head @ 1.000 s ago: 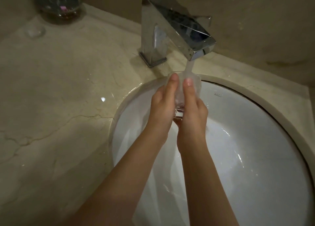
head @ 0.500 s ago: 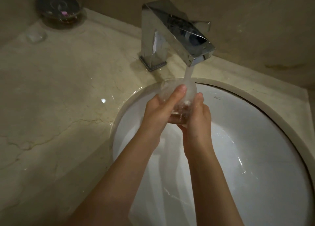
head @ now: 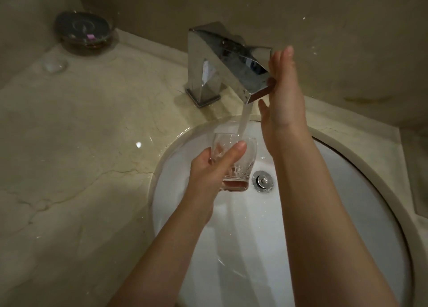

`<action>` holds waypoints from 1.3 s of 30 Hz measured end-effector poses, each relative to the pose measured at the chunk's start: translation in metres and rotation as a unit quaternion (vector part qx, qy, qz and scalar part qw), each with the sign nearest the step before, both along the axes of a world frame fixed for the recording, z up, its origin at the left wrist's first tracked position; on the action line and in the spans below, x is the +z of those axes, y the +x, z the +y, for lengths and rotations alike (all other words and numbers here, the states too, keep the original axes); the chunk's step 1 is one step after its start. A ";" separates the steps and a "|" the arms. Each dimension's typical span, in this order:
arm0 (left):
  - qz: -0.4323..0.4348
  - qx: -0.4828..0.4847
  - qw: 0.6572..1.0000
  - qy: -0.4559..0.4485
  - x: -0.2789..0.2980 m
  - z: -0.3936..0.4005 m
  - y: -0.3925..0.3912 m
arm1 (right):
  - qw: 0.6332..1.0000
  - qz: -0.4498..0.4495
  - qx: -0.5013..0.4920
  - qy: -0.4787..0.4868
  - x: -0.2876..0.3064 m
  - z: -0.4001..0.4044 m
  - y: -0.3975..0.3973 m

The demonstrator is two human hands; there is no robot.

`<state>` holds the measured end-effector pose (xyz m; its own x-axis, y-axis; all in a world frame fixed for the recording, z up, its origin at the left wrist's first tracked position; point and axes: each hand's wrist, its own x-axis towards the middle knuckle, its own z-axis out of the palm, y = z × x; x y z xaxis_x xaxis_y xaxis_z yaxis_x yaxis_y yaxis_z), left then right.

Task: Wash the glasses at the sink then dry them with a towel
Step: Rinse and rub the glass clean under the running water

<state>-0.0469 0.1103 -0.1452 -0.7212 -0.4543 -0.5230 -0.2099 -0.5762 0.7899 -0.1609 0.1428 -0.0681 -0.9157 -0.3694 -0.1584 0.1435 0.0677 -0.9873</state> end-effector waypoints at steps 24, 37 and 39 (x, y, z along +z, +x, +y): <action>0.005 0.033 0.999 0.000 0.003 0.010 0.007 | 0.999 0.035 -0.028 0.007 -0.008 0.007 0.012; -0.133 -0.070 0.984 -0.091 0.001 0.001 0.016 | 0.980 -0.173 0.027 0.090 -0.062 0.058 0.067; -0.165 -0.131 0.976 -0.064 -0.001 0.001 0.019 | 0.970 -0.190 0.027 0.150 -0.062 0.064 0.067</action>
